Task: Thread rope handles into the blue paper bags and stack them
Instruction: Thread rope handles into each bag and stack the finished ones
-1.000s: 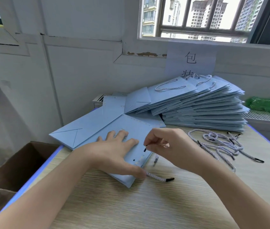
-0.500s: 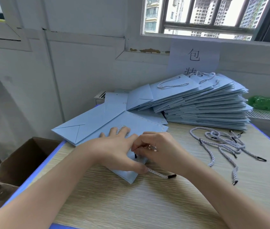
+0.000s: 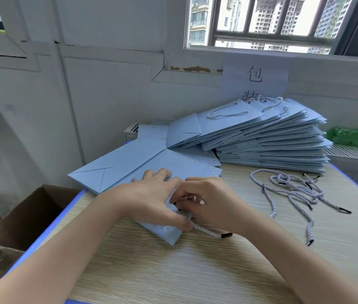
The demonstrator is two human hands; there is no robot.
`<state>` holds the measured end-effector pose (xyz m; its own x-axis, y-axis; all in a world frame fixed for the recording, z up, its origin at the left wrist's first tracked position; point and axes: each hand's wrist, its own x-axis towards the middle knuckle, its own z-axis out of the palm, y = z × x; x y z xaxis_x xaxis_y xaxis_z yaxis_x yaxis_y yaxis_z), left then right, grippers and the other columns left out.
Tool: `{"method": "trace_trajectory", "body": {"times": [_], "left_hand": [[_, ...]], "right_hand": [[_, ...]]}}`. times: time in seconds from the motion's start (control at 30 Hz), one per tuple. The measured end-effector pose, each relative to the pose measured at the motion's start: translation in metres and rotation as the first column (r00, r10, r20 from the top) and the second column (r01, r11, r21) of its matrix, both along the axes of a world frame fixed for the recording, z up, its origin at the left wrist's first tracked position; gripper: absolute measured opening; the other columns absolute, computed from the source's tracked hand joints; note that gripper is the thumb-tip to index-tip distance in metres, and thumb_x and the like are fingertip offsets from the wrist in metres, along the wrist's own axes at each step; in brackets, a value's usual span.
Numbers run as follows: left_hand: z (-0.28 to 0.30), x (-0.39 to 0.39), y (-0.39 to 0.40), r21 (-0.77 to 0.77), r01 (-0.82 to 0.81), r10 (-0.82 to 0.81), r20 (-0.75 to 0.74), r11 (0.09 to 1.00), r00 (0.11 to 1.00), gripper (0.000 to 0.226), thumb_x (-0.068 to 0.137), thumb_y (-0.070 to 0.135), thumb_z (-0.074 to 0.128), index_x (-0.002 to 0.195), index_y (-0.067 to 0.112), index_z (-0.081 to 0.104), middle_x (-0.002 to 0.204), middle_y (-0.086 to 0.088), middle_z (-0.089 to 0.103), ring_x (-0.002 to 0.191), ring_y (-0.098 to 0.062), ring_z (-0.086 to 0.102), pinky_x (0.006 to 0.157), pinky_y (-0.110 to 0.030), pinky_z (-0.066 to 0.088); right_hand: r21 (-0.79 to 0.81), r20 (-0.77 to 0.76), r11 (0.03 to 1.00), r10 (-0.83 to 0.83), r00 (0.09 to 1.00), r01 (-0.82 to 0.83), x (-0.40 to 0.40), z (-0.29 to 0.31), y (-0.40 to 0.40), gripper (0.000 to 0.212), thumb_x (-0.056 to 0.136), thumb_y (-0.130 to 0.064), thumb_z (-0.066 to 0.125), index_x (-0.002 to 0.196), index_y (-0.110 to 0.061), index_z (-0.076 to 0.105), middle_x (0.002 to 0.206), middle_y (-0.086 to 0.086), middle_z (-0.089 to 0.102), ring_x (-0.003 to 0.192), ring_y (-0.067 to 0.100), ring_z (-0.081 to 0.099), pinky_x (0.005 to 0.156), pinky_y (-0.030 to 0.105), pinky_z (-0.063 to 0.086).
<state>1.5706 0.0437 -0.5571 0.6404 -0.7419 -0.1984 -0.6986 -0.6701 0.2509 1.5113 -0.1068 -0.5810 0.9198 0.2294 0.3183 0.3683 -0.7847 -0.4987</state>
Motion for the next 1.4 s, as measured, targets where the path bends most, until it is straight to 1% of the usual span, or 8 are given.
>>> {"method": "trace_trajectory", "body": {"times": [0.17,0.33,0.63,0.77,0.87,1.0,1.2,1.4], "left_hand": [[-0.001,0.003,0.002,-0.033,0.02,-0.021,-0.005,0.999,1.0,0.055,0.075,0.064,0.063,0.118,0.037,0.041,0.135,0.015,0.026,0.13,-0.01,0.021,0.101,-0.034,0.028],[0.001,0.004,0.001,-0.033,0.016,-0.017,-0.015,0.999,1.0,0.061,0.065,0.068,0.059,0.112,0.032,0.044,0.126,0.014,0.033,0.123,-0.01,0.029,0.097,-0.034,0.034],[0.003,0.009,0.002,-0.054,0.016,-0.019,-0.057,0.998,0.998,0.055,0.078,0.063,0.061,0.124,0.045,0.036,0.135,0.019,0.03,0.129,-0.004,0.022,0.103,-0.034,0.032],[0.003,0.012,0.002,-0.076,0.003,-0.008,-0.068,0.997,0.998,0.043,0.071,0.062,0.049,0.108,0.041,0.042,0.118,0.017,0.038,0.12,-0.007,0.033,0.098,-0.036,0.037],[0.007,0.017,0.005,-0.127,-0.038,0.027,-0.088,0.991,0.996,0.03,0.084,0.054,0.048,0.103,0.031,0.049,0.116,0.011,0.046,0.11,-0.008,0.043,0.095,-0.033,0.037],[0.013,0.019,0.008,-0.169,-0.062,0.044,-0.108,0.984,0.993,0.033,0.075,0.057,0.039,0.088,0.027,0.049,0.118,0.009,0.053,0.106,-0.009,0.046,0.094,-0.031,0.037],[0.009,0.018,0.007,-0.134,-0.035,0.027,-0.06,0.99,0.998,0.02,0.088,0.053,0.05,0.092,0.034,0.048,0.116,0.011,0.047,0.109,-0.006,0.044,0.094,-0.031,0.036],[0.005,0.019,0.008,-0.13,-0.046,0.041,-0.045,0.99,0.998,0.038,0.088,0.054,0.051,0.121,0.038,0.039,0.127,0.013,0.039,0.117,-0.008,0.039,0.101,-0.036,0.035]], "right_hand": [[0.076,-0.012,0.996,-0.039,0.999,0.04,-0.002,0.001,-0.001,0.012,0.082,-0.005,0.067,0.088,-0.013,0.073,0.076,-0.016,0.059,0.067,-0.008,0.052,0.067,0.006,0.037],[-0.055,0.007,0.998,0.043,0.999,-0.042,-0.001,0.001,0.0,0.027,0.089,-0.003,0.056,0.097,-0.021,0.075,0.082,-0.022,0.049,0.072,-0.012,0.047,0.069,0.007,0.034],[-0.136,0.068,0.99,0.036,0.997,-0.027,0.0,0.001,-0.006,0.029,0.083,-0.003,0.049,0.082,-0.016,0.076,0.083,-0.003,0.054,0.077,0.006,0.042,0.069,0.02,0.034],[-0.167,0.245,0.985,-0.007,0.97,0.049,-0.005,0.003,-0.006,0.033,0.081,-0.005,0.047,0.084,-0.022,0.074,0.096,-0.005,0.059,0.086,0.01,0.049,0.072,0.03,0.039],[0.013,0.32,0.991,-0.13,0.938,0.133,-0.014,0.015,-0.01,0.019,0.082,-0.014,0.054,0.088,-0.022,0.071,0.086,-0.008,0.057,0.076,0.005,0.052,0.069,0.018,0.04],[0.094,0.116,0.969,-0.24,0.964,0.229,-0.02,0.022,-0.006,0.016,0.084,-0.021,0.062,0.071,-0.018,0.071,0.05,-0.006,0.052,0.052,0.009,0.047,0.053,0.022,0.038],[0.253,-0.317,0.924,-0.201,0.927,0.288,-0.013,0.005,0.01,0.026,0.086,-0.021,0.061,0.068,-0.002,0.065,0.04,-0.005,0.044,0.034,0.005,0.035,0.04,0.015,0.027],[0.273,-0.265,0.893,-0.289,0.92,0.359,-0.007,0.011,-0.006,0.014,0.082,-0.018,0.068,0.069,-0.015,0.07,0.04,-0.008,0.05,0.039,0.003,0.041,0.047,0.016,0.032]]}}
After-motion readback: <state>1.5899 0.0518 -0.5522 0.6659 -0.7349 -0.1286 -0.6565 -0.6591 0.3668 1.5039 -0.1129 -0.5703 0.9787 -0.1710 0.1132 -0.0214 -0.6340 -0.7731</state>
